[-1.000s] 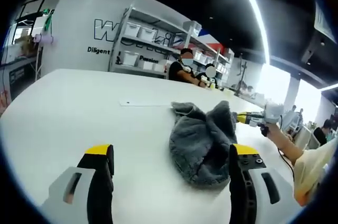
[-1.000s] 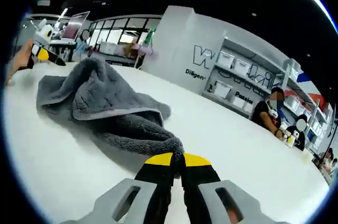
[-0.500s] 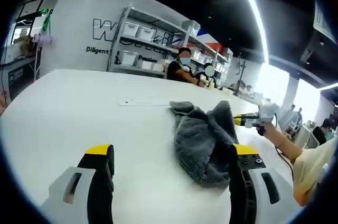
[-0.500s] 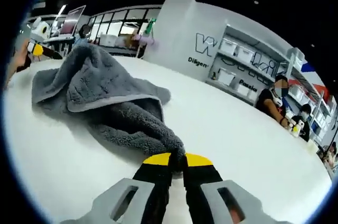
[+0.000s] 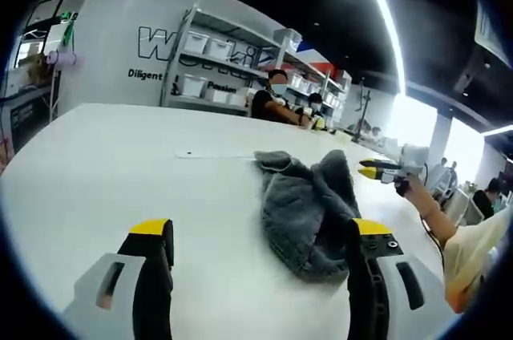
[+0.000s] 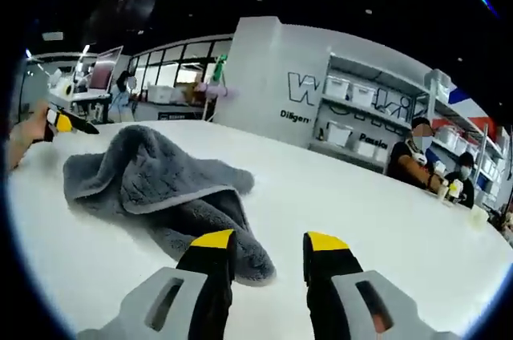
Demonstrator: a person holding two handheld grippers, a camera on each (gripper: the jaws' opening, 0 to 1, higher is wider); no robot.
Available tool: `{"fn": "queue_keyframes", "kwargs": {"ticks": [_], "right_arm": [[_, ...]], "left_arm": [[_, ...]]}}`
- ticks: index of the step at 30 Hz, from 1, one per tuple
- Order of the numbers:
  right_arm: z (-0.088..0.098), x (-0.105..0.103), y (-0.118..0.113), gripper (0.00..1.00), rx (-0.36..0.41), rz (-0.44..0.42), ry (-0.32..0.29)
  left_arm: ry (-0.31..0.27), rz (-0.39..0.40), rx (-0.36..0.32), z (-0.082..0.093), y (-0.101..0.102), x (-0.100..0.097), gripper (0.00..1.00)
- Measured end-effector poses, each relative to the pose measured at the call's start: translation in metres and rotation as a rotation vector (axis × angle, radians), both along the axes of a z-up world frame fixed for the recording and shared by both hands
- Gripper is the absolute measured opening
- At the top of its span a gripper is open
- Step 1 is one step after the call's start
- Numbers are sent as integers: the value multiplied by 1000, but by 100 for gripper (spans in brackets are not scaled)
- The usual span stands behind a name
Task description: Fold the towel on the table until its edges align and the towel forms a compact rectangular stack.
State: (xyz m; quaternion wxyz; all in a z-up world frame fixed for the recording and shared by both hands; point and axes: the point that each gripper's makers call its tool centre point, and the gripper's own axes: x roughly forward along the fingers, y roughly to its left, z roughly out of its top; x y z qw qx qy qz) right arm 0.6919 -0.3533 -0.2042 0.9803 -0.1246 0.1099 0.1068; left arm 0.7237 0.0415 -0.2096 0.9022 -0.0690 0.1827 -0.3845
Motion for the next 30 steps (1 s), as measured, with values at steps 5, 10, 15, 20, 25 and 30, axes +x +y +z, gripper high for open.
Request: {"fn": "queue_keyframes", "kwargs": {"ticks": [5,10,15,20,25,30], "right_arm": [[-3,-1,18,38,86,78,27],[-11,-4,32,46,79,120,68],[-17,-5,42,63,59,151,98],[-24,-7,48,68,59,183,130],[-32,-9,57,79,52,209,168],[-32,-9,58,93,31,207,167]], "left_arm": [[2,6,12,-3,1,0,87],[7,8,19,-5,1,2,87],[15,25,25,-7,4,4,88],[20,22,22,-8,4,4,88],[22,22,23,-8,5,4,88],[22,20,20,-8,4,3,87]]}}
